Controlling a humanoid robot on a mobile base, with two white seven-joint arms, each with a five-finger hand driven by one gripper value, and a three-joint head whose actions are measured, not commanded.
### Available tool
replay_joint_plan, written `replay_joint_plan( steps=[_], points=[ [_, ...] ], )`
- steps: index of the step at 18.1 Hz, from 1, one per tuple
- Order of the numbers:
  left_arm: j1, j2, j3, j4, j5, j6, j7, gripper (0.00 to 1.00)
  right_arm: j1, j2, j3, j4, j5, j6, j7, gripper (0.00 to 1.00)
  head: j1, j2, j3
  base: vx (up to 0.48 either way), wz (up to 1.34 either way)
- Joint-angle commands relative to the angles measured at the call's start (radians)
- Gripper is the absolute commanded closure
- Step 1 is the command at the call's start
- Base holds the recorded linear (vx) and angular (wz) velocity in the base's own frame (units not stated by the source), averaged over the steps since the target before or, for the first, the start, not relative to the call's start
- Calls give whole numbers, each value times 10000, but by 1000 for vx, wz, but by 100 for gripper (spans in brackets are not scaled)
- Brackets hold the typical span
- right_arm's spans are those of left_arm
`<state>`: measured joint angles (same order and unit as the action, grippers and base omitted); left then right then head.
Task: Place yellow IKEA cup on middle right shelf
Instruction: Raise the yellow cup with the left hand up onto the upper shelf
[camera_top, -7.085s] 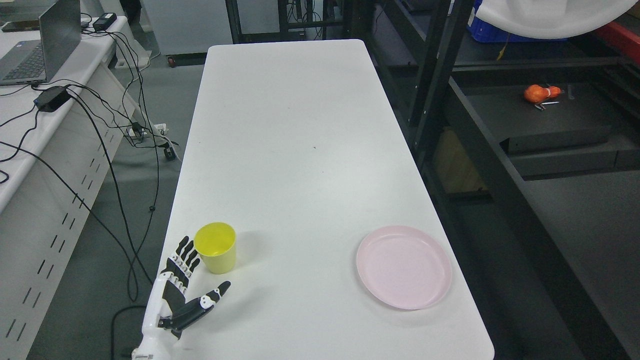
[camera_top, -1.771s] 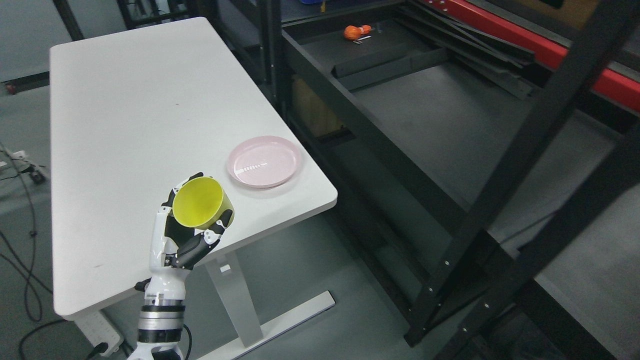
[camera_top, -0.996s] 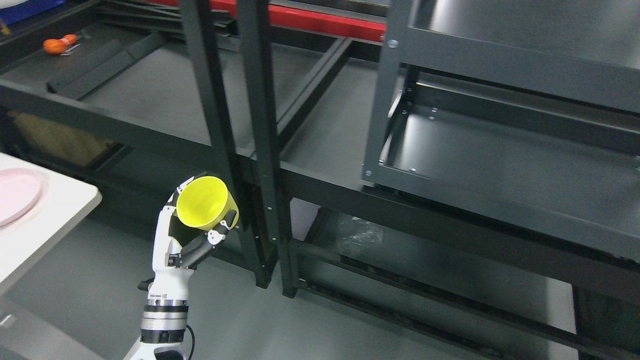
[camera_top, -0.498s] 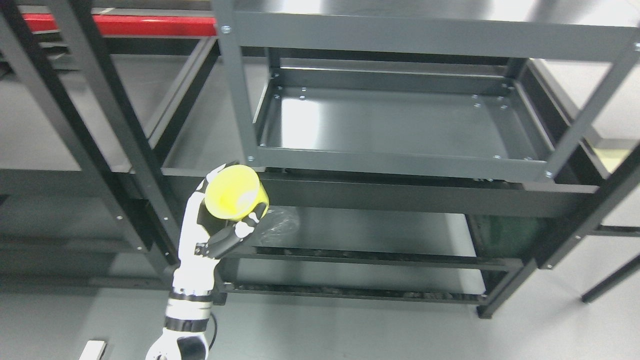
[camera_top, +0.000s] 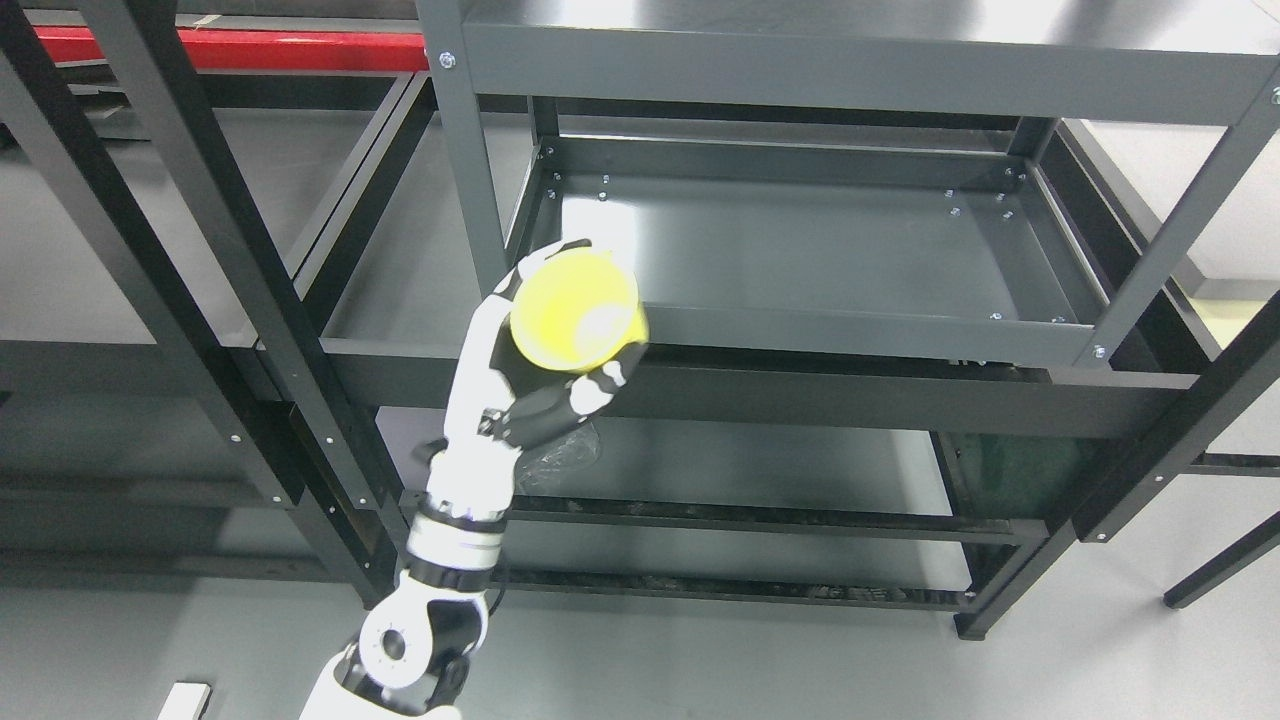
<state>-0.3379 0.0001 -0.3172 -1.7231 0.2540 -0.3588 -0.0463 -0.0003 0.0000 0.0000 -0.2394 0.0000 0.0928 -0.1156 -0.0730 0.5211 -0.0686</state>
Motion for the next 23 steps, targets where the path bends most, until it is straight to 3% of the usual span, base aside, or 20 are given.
replay_joint_plan(
  steps=[1,8,14,23],
  points=[
    [-1909,174,-2103,-179,-9,106,33,100,141,-175,169,1,-245,8,-10,1,0,0,0,19,-33],
    [-4547,174,-2044,-149,618,1131,170,100,141,-175,169,1,-245,8,-10,1,0,-1,0,20,-80],
    [-6803,174,-1523,188,1937,2788,922,100,141,-175,169,-14,-245,8,-10,1,0,-1,0,23,-36],
    [-8798,174,-1184,1736,4269,5701,1703,100,141,-175,169,1,-245,8,-10,1,0,-1,0,26,-56]
  ],
)
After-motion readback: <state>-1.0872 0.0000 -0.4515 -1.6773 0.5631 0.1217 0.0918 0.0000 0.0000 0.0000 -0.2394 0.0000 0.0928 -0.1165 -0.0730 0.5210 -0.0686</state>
